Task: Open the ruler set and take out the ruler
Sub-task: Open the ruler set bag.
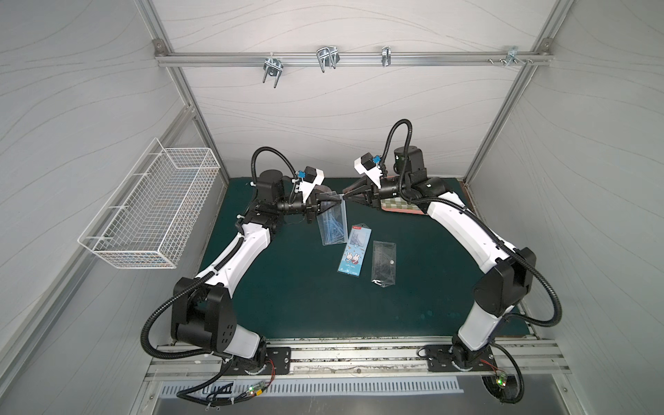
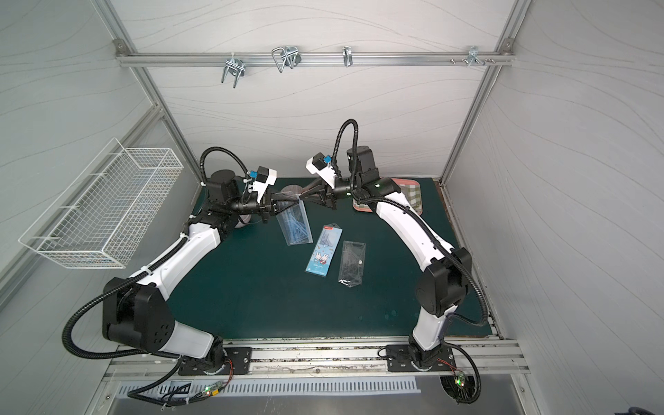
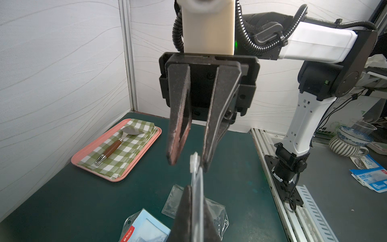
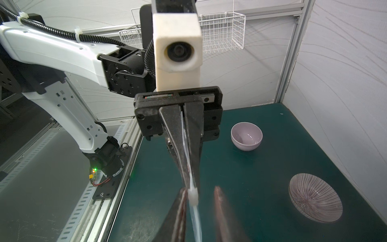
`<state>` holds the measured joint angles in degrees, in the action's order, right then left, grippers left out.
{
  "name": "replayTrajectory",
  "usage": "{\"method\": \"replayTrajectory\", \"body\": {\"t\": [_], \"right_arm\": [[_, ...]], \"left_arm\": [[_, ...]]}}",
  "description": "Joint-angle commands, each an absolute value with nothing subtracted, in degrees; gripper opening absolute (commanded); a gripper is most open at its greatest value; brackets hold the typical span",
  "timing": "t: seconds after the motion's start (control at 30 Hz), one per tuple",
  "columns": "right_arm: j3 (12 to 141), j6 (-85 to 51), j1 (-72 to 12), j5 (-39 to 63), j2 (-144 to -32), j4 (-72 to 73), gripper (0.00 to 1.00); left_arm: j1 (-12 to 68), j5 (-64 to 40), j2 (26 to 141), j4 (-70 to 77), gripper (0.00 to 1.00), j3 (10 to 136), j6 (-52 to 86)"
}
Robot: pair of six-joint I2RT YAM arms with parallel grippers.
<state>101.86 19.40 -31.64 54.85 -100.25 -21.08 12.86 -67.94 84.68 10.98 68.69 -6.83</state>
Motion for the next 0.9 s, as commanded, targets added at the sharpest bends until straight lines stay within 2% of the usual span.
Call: {"method": "replayTrajectory", "body": {"t": [0.0,0.47,0.67,0.87], "right_arm": [[103.3,19.7,-32.3,56.8,-101.1,-20.6,0.21],[103.4,20.2,-32.4,57.2,-101.2,-21.9,0.13],[103.4,19.9,-32.4,57.3,-101.3,-21.7,0.04],[103.3,19.8,-32.4,57.4,-101.4,-21.8,0.02]], "left_arm": [[12.8,-68.4,84.6,14.2,0.00,69.9,-7.5],[12.8,-65.9,83.6,20.9,0.00,68.1,-4.2],[12.8,-65.7,83.5,21.4,0.00,67.7,-4.0],[12.8,-65.7,83.1,22.7,0.00,67.4,-3.4]]}}
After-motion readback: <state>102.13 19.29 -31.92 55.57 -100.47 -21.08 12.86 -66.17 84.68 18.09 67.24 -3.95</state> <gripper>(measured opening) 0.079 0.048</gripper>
